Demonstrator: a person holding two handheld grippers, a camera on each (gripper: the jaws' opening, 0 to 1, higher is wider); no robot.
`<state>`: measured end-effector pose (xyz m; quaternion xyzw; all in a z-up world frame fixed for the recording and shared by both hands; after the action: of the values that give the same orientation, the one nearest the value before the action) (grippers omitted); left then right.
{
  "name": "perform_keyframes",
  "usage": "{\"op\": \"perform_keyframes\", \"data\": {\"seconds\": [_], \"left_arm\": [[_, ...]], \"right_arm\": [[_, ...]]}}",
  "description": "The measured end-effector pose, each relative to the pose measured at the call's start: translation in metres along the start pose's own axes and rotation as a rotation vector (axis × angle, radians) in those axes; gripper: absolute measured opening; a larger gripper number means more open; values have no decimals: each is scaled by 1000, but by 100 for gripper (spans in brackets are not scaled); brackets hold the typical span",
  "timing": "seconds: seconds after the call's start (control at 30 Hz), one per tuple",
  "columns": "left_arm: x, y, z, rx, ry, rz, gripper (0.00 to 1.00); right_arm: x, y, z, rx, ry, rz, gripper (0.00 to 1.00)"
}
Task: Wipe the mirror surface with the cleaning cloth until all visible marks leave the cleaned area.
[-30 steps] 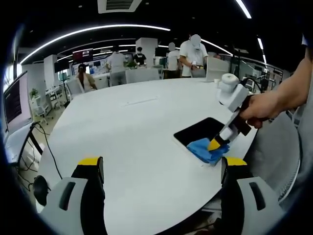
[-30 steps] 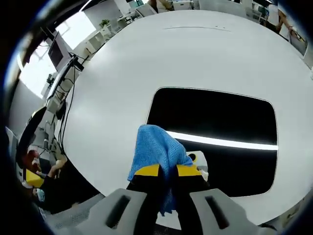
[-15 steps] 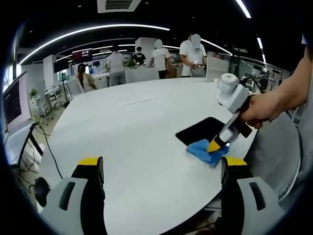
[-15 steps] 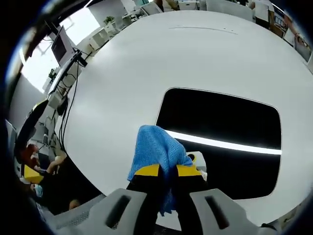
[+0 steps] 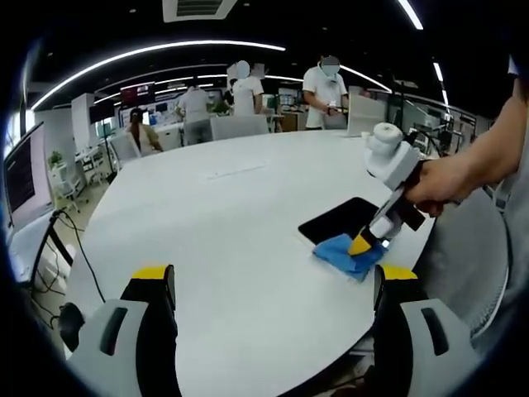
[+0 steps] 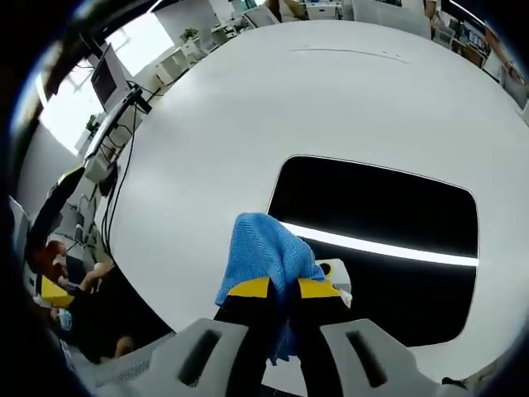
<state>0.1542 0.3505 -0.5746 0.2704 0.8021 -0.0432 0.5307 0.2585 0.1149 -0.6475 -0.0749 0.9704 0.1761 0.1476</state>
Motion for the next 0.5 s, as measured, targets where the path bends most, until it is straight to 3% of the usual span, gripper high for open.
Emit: {"op": "perform_keyframes", "data": {"seconds": [0.33, 0.5], "left_arm": [[3, -3, -1, 7, 7, -12, 99], [4, -6, 1, 16, 6, -15, 99]], "right_arm": [[-24, 1, 7, -3, -13, -25, 5], [-38, 1, 14, 0, -17, -97, 5]]}}
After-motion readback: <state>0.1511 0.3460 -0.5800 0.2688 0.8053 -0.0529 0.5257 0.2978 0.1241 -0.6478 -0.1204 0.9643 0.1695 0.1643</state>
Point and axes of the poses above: the point that each gripper's makers call its tool centre point, and the gripper's own axes: z roughly forward along the fingers, y roughly to its left, x roughly out of its underside, the point moved 10 cm from there along -z, roughly backward along the fingers, and after that the axes turned 15 degrees about z, right-handed, at the moved point
